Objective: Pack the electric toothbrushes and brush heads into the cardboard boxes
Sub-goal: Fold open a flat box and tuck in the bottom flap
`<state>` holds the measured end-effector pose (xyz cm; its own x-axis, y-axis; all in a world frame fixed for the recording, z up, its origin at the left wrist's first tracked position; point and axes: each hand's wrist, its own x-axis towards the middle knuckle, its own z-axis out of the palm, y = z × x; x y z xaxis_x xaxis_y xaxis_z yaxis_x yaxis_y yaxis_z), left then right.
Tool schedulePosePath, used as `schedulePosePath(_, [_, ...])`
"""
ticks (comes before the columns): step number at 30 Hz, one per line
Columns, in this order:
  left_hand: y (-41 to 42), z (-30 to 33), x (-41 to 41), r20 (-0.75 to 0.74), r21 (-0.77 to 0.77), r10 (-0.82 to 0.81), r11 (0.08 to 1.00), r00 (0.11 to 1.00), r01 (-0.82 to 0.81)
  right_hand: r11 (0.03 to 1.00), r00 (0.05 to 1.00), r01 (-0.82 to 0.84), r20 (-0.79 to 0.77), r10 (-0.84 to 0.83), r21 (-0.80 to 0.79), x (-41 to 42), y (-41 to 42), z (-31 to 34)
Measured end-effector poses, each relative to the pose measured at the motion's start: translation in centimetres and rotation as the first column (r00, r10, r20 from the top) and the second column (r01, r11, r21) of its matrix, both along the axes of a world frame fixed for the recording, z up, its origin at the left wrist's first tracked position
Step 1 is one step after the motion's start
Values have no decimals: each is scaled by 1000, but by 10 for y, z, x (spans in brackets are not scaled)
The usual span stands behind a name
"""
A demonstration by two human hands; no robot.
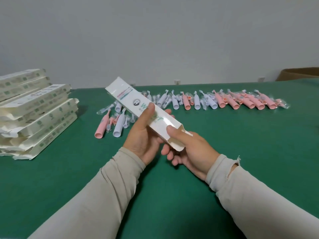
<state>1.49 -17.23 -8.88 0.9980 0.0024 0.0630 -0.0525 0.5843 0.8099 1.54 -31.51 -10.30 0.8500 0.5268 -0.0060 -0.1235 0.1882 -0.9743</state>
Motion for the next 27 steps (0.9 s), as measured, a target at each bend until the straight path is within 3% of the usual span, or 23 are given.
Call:
schedulePosePath(3, [2, 0, -4, 52, -141, -24, 990, 998, 31, 958, 948, -240, -174, 267, 159, -11, 2, 3])
schedulePosePath(5, [2, 2, -5, 38, -174, -5, 985, 999, 11, 967, 954, -234, -169, 248, 96, -14, 7, 4])
schedulePosePath(7, [4, 5, -3, -6, -240, 62, 969, 998, -61, 996, 999, -15, -47, 11, -88, -14, 11, 5])
schedulePosePath(8, [5, 6, -3, -38, -255, 96, 961, 995, -102, 967, 986, 155, 99, -137, -201, -12, 10, 4])
schedulePosePath(10, [8, 6, 0, -102, -260, 142, 952, 985, -165, 841, 839, 463, 444, -314, -281, -8, 6, 2])
schedulePosePath(11, [9, 5, 1, -126, -258, 155, 949, 980, -183, 823, 785, 508, 529, -322, -253, -7, 4, 2])
schedulePosePath(16, [7, 5, 1, -130, -244, 157, 952, 979, -185, 855, 754, 468, 606, -255, -223, -12, 4, 2])
schedulePosePath(27, [4, -2, 5, -114, -203, 89, 973, 989, -111, 884, 774, 426, 583, -246, -192, -13, 6, 0])
